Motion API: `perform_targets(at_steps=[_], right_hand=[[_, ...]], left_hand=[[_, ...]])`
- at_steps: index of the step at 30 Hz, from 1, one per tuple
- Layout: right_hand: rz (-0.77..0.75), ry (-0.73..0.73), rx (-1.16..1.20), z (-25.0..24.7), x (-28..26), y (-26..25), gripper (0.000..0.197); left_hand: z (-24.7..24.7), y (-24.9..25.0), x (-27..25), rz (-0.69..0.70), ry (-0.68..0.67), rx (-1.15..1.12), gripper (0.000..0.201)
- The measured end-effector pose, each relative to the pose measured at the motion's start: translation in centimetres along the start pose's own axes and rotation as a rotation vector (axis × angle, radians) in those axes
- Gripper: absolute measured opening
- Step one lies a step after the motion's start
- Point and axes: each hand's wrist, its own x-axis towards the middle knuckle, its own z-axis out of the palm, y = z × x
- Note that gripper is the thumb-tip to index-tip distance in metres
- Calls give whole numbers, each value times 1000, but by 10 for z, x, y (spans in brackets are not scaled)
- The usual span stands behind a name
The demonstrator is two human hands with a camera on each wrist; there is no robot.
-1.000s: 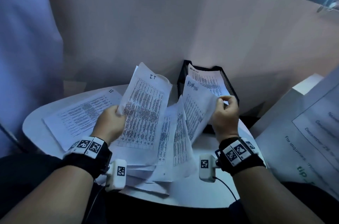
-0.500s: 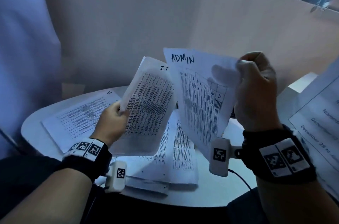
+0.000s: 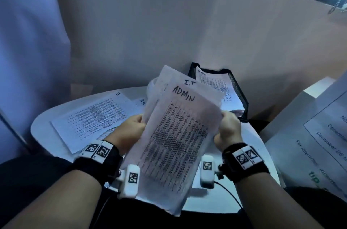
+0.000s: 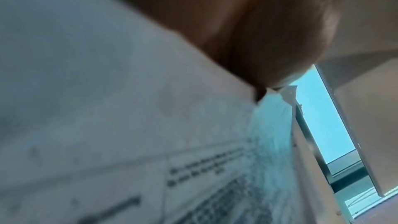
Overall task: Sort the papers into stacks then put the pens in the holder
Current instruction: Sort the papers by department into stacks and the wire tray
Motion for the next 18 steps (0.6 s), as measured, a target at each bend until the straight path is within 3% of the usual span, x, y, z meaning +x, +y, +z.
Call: perform_targets(at_steps=[4,7,11,15,18], right_hand=[[47,60,-53,9,5,30,30],[25,157,-136,15,8,42,18],[23,176,-133,22,22,56,22],[-9,239,-153,24,32,60,32],[32,251,-162,26,40,66,27]], left_hand=[[-3,-9,5,-29,-2,119,30],[-3,-5,3,-28,-31,124,65],[-3,-7,3,-3,-151,198,100],[-2,-7,3,7,-237,76,94],[-5,-11,8,-11,-162,184,85]])
